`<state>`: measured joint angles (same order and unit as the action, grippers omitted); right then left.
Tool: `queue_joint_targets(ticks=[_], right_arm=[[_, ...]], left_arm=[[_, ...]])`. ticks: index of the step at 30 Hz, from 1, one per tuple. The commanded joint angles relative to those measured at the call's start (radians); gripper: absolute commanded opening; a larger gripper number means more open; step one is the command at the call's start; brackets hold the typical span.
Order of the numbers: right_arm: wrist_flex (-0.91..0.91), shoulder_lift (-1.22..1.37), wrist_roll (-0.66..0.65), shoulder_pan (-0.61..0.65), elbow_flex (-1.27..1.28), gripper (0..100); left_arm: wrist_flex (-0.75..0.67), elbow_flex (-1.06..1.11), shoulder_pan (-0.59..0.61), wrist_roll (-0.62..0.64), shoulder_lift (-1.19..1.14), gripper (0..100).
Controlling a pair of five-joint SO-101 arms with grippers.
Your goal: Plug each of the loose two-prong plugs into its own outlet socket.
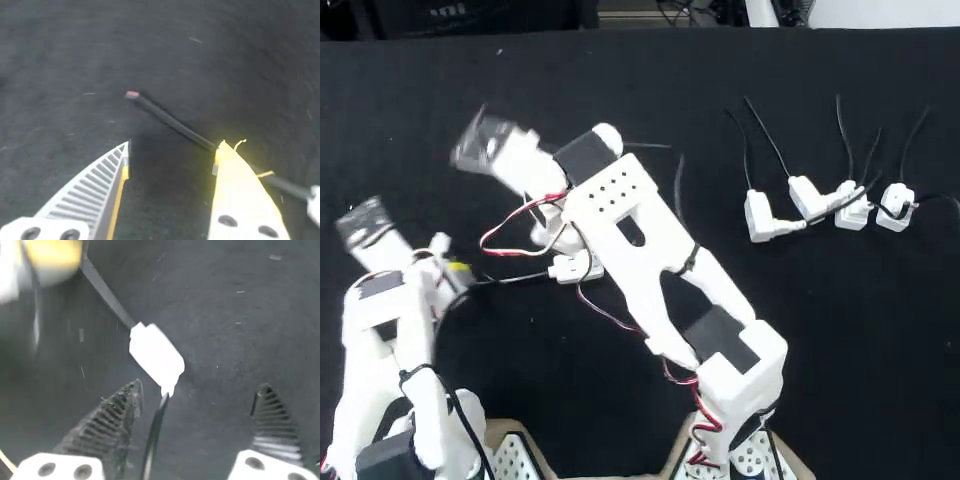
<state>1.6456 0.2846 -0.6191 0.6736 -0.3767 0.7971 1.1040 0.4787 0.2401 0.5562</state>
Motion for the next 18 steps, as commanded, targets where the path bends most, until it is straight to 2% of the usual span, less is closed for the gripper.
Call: queue_joint_targets(ticks=[1, 7, 12, 16, 18], right_arm=[[0.0, 0.004, -0.319, -0.009, 0.079, 33.2], [-0.143, 0.102, -0.42, 0.034, 0.209, 33.2], [-0.265, 0.177, -0.422, 0.034, 0.252, 33.2], [-0.298, 0.242, -0.419, 0.034, 0.245, 32.8], [-0.298, 0.263, -0.417, 0.034, 0.245, 29.6]], left_arm=[[-0.003, -0.074, 0.117, 0.115, 0.029, 27], [-0.003, -0.081, 0.148, 0.144, 0.029, 27], [-0.003, -0.081, 0.143, 0.144, 0.029, 27], [-0.003, -0.081, 0.142, 0.144, 0.029, 27], [-0.003, -0.081, 0.142, 0.144, 0.029, 27]])
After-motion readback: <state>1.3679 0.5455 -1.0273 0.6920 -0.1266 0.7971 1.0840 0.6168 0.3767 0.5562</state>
